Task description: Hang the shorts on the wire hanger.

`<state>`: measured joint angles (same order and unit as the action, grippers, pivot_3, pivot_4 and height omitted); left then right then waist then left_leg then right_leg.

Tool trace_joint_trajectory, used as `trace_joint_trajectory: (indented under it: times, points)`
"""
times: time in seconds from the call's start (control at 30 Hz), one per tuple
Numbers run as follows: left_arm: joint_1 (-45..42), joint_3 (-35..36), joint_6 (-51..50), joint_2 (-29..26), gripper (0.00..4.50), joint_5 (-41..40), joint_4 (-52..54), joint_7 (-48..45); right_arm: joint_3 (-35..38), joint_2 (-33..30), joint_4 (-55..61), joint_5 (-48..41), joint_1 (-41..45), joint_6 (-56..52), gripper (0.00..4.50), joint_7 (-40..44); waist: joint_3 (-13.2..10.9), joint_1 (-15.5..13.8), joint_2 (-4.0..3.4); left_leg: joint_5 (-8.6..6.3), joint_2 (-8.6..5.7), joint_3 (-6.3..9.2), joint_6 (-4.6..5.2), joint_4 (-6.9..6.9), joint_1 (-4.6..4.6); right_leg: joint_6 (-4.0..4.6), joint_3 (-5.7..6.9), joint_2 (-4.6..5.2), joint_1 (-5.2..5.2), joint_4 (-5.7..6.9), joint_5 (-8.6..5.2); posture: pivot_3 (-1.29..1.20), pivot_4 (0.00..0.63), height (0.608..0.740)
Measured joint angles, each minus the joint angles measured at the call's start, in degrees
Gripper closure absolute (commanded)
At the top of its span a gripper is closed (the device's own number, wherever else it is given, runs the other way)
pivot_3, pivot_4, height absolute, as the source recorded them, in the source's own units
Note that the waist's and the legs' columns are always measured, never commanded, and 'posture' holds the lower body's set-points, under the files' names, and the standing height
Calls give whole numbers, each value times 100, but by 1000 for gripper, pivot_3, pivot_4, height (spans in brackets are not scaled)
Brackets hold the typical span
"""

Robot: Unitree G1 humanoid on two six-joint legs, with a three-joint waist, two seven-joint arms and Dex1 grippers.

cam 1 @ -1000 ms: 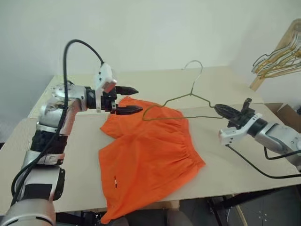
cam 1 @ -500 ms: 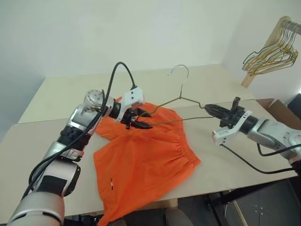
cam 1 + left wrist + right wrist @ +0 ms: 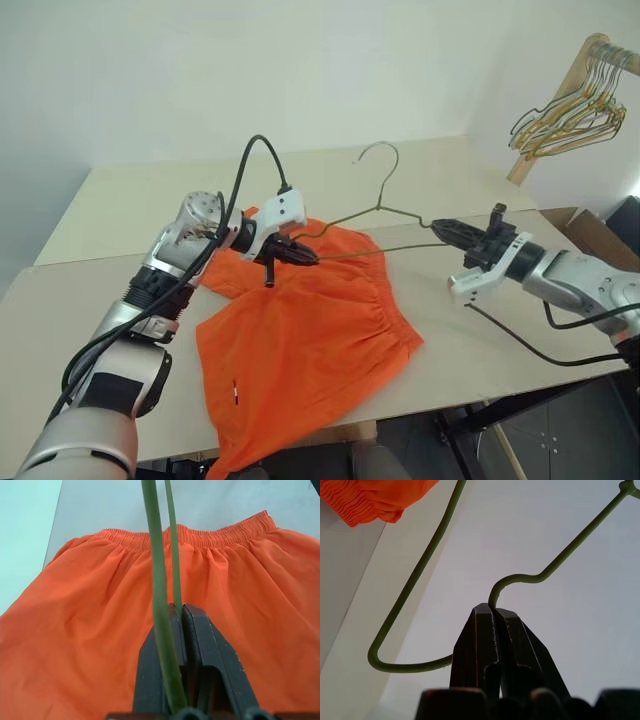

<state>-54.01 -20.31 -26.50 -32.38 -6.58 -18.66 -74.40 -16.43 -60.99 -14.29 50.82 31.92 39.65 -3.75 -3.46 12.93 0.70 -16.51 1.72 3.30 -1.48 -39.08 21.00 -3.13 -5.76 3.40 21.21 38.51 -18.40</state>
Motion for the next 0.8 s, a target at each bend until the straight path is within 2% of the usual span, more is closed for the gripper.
trace_joint_trajectory:
  times: [0.23, 0.33, 0.37, 0.47, 0.6, 0.67, 0.8]
  points:
    - [0, 2, -14, 60, 4500, 68, -133, 165, 168, -256, 169, -1016, -216, 512, 1084, 795, 0, 28, 0, -1, 0, 1, 2, -5, 0, 0, 1, 1, -3, 1, 0, -141, 0, 740]
    - [1, 62, -92, 17, 4500, 117, -192, 368, 271, -481, 289, -1991, -560, 716, 23, 1471, 3, 36, 2, -2, 0, 3, 3, -6, 0, -1, 2, 0, -8, 1, 0, -131, 0, 740]
    - [1, 82, -97, -11, 4500, 132, -205, 393, 281, -492, 323, -2294, -646, 692, 23, 1698, 3, 40, 2, -2, 0, 3, 3, -8, -3, -1, 2, 1, -11, 1, 0, -123, 0, 740]
    - [43, 131, 65, -151, 4500, 212, -198, 469, 302, -596, 982, -4172, -1113, -206, 23, 3041, 4, 57, 1, -5, 1, 3, 8, -9, -12, -1, 0, -2, -23, 2, 0, -110, 0, 740]
    - [272, 147, 686, -320, 4500, 290, -34, 450, 416, -549, 1865, -6318, -843, -2654, 23, 4533, 5, 23, -1, -14, 4, 12, 23, -3, -90, -1, 5, -1, -114, -20, -1, -90, 0, 740]
    - [342, 165, 885, -362, 4500, 296, 107, 429, 423, -499, 2016, -6933, -280, -4114, 23, 5132, 7, -39, -4, -13, 3, 19, 23, -6, -90, -5, 6, 0, -114, -20, 2, -80, 0, 740]
    - [505, 260, 1090, -429, 4500, 269, 435, 405, 335, -243, 1929, -7271, 548, -5910, 23, 5904, 12, -230, -6, -15, 5, 39, 26, -4, -78, -4, 21, -5, -94, -23, 1, -68, 0, 740]
